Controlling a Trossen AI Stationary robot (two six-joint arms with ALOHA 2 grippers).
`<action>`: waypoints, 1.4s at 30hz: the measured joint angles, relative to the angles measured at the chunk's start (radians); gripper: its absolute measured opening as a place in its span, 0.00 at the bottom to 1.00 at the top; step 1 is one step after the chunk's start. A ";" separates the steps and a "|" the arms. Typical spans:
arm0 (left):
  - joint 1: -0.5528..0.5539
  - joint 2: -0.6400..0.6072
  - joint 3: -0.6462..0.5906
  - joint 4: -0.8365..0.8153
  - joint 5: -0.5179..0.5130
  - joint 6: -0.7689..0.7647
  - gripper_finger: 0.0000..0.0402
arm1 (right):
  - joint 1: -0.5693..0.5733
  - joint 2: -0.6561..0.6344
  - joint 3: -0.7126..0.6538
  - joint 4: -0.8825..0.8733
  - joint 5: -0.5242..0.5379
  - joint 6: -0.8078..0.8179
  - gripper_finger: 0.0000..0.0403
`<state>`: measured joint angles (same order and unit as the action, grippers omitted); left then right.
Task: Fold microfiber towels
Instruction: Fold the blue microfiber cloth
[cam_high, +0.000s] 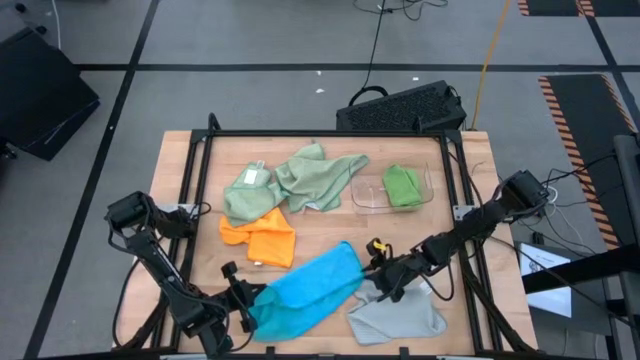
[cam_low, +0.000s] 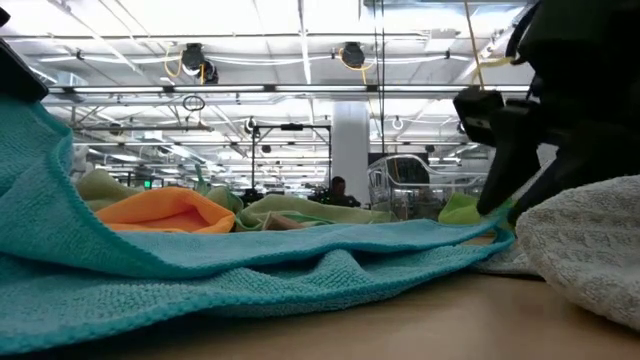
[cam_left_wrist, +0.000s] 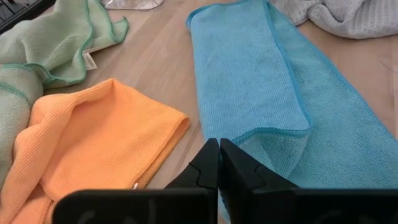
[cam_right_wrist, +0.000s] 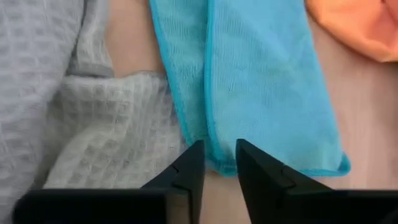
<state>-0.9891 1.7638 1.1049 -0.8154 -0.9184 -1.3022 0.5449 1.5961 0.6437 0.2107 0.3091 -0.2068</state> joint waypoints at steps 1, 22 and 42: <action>0.001 0.000 0.000 0.000 0.000 0.000 0.02 | 0.000 0.009 0.000 0.003 0.000 0.000 0.18; 0.055 -0.134 -0.001 -0.016 -0.073 0.228 0.01 | -0.016 -0.074 0.020 0.022 0.089 0.027 0.01; 0.271 -0.345 -0.019 0.066 -0.174 0.611 0.02 | -0.112 -0.320 0.023 -0.184 0.398 0.233 0.00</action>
<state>-0.7177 1.4184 1.0860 -0.7493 -1.0923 -0.6909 0.4333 1.2758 0.6662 0.0271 0.7067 0.0265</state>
